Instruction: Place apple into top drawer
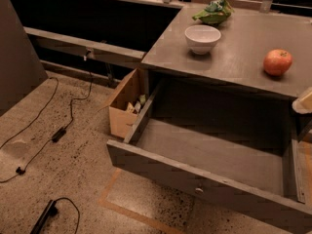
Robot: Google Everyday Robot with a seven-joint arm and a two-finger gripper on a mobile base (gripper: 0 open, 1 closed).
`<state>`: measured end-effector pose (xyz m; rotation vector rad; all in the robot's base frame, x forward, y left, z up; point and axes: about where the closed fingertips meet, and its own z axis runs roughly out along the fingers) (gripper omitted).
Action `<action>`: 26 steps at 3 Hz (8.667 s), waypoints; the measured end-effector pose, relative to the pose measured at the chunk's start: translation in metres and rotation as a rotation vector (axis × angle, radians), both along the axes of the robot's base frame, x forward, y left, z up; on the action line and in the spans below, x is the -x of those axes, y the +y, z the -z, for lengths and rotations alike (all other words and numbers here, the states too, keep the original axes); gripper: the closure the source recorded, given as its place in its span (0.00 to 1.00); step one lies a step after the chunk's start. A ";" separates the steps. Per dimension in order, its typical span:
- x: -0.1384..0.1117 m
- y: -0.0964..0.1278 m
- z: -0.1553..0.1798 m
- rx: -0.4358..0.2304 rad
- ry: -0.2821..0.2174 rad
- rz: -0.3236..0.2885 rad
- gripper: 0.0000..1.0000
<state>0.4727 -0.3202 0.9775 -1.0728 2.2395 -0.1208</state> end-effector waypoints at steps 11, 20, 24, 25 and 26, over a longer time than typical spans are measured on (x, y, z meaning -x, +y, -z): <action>-0.226 -0.082 0.117 -0.572 -0.447 0.335 0.00; -0.045 0.015 0.111 -0.760 -0.095 -0.046 1.00; -0.057 0.074 0.254 -0.716 -0.013 -0.143 1.00; -0.078 0.093 0.283 -0.728 -0.024 -0.159 1.00; -0.088 0.111 0.304 -0.739 -0.031 -0.185 1.00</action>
Offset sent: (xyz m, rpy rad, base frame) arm 0.0619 -0.1171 -0.0186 0.3371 -0.3505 -0.3577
